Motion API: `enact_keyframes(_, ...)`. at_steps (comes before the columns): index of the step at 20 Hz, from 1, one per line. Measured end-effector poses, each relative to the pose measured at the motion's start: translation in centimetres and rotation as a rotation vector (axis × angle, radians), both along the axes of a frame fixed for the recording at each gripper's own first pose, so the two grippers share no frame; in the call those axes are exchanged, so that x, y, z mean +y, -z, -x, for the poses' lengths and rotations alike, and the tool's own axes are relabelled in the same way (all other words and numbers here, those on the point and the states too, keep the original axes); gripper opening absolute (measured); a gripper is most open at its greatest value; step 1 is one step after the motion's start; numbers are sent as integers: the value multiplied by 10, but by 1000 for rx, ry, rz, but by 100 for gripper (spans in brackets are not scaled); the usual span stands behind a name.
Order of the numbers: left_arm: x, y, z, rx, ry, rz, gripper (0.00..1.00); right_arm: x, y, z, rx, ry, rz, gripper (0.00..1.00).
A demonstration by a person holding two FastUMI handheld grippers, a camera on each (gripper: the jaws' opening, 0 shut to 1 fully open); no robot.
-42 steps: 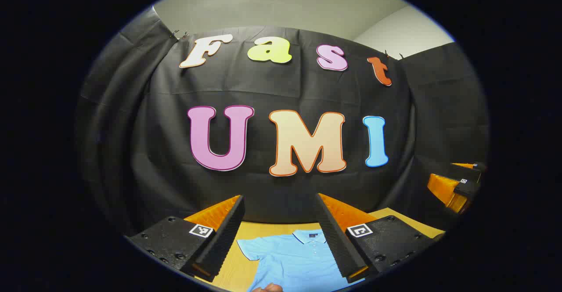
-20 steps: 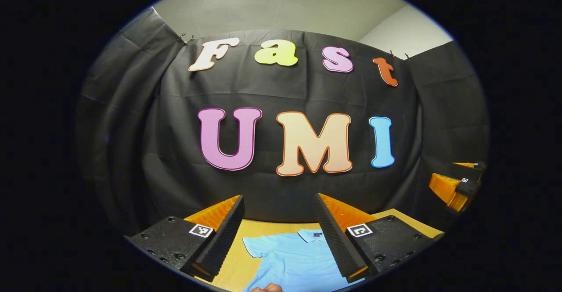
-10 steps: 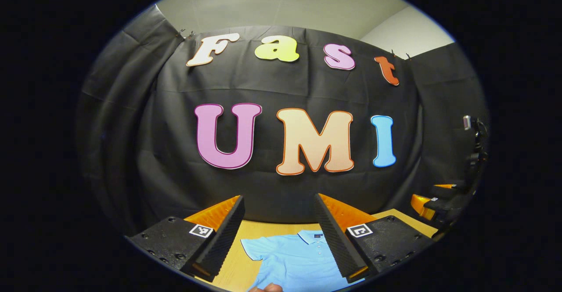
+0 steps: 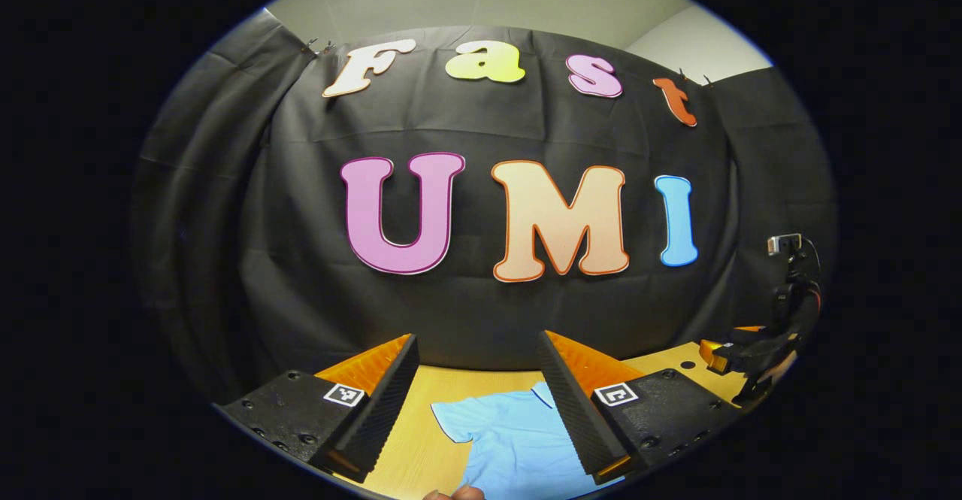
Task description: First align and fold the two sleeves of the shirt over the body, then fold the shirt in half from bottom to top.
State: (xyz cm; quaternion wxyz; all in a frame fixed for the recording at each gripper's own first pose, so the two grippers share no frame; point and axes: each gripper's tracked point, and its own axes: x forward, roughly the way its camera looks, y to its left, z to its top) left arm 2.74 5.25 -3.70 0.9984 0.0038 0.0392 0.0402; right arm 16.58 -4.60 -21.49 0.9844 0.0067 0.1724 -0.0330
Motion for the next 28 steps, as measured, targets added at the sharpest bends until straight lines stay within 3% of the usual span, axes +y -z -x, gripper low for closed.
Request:
enact_keyframes(8, 25, 8, -9, 18, -41, -28, 95, -19, 94, -25, 151, 40, 76, 99)
enact_keyframes(13, 28, 17, -17, 33, -41, -21, 95, -29, 151, -19, 277, 58, 108, 100)
enact_keyframes(28, 26, 32, -26, 69, -43, 14, 95, -37, 235, -5, 502, 110, 29, 99)
